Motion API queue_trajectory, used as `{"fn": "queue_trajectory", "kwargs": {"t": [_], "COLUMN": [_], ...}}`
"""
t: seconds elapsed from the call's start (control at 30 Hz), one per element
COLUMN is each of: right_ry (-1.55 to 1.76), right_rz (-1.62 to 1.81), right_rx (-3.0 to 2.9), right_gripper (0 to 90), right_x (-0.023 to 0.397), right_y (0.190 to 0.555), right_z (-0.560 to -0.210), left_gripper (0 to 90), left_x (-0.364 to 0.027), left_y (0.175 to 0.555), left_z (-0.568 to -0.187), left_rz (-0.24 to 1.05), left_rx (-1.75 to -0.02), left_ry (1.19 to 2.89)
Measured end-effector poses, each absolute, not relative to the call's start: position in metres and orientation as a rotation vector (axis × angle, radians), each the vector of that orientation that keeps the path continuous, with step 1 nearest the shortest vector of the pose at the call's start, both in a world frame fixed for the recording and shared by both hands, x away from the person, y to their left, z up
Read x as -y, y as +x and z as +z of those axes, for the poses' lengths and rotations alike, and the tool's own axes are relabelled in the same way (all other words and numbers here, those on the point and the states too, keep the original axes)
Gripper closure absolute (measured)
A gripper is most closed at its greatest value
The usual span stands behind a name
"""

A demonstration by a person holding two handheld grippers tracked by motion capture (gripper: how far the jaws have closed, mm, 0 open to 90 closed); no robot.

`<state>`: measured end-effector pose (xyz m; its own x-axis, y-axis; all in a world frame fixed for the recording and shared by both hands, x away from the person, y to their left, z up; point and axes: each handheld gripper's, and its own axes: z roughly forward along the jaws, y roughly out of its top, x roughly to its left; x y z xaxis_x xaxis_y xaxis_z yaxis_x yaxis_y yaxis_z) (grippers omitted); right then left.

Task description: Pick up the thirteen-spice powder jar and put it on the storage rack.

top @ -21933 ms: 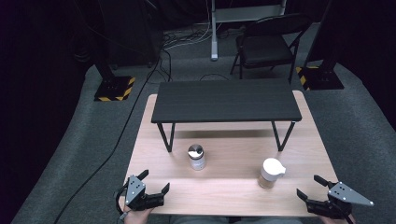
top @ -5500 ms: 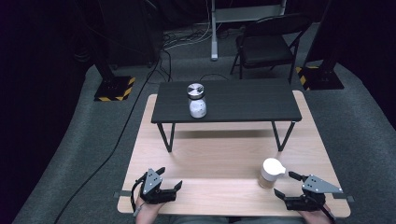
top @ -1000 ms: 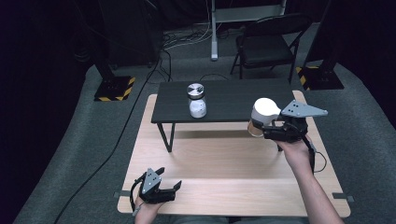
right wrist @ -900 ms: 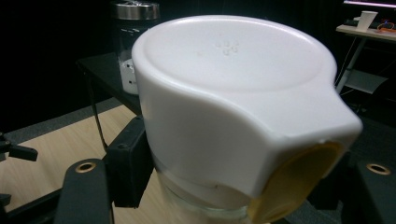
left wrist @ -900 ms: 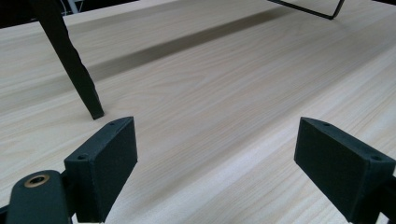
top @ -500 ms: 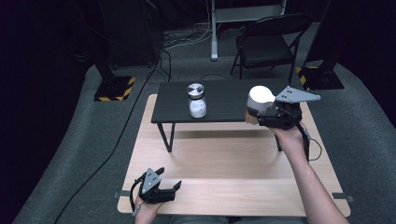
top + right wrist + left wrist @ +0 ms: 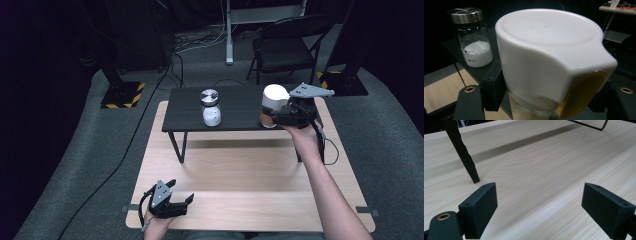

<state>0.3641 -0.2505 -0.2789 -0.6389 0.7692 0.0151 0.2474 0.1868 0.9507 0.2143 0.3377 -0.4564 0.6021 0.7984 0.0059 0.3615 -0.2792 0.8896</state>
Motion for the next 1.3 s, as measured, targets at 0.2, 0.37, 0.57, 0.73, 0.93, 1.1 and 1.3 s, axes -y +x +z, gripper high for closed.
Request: {"fn": "queue_trajectory", "kwargs": {"t": [0.2, 0.37, 0.57, 0.73, 0.93, 1.1, 1.3], "right_ry": [0.945, 0.949, 0.973, 0.981, 0.96, 0.963, 0.981], "right_rz": [1.473, 1.497, 1.504, 1.524, 1.512, 1.517, 1.516], "right_rx": [-2.0, -1.995, -1.99, -1.98, -1.983, -1.981, -1.971], "right_gripper": [29.1, 25.5, 19.8, 15.4, 13.5, 12.5, 11.2], "right_x": [0.251, 0.254, 0.257, 0.264, 0.271, 0.283, 0.298], "right_y": [0.368, 0.368, 0.364, 0.358, 0.347, 0.336, 0.322], "right_z": [-0.281, -0.283, -0.282, -0.288, -0.296, -0.307, -0.321], "left_gripper": [12.6, 12.6, 12.6, 12.5, 12.3, 12.3, 12.3], "left_x": [-0.337, -0.337, -0.337, -0.336, -0.336, -0.335, -0.334], "left_y": [0.214, 0.214, 0.214, 0.214, 0.215, 0.215, 0.215], "left_z": [-0.456, -0.456, -0.456, -0.456, -0.456, -0.456, -0.456], "left_rz": [0.575, 0.573, 0.574, 0.575, 0.574, 0.573, 0.573], "left_rx": [-0.931, -0.93, -0.93, -0.929, -0.931, -0.933, -0.932], "left_ry": [1.877, 1.879, 1.88, 1.88, 1.882, 1.884, 1.89]}}
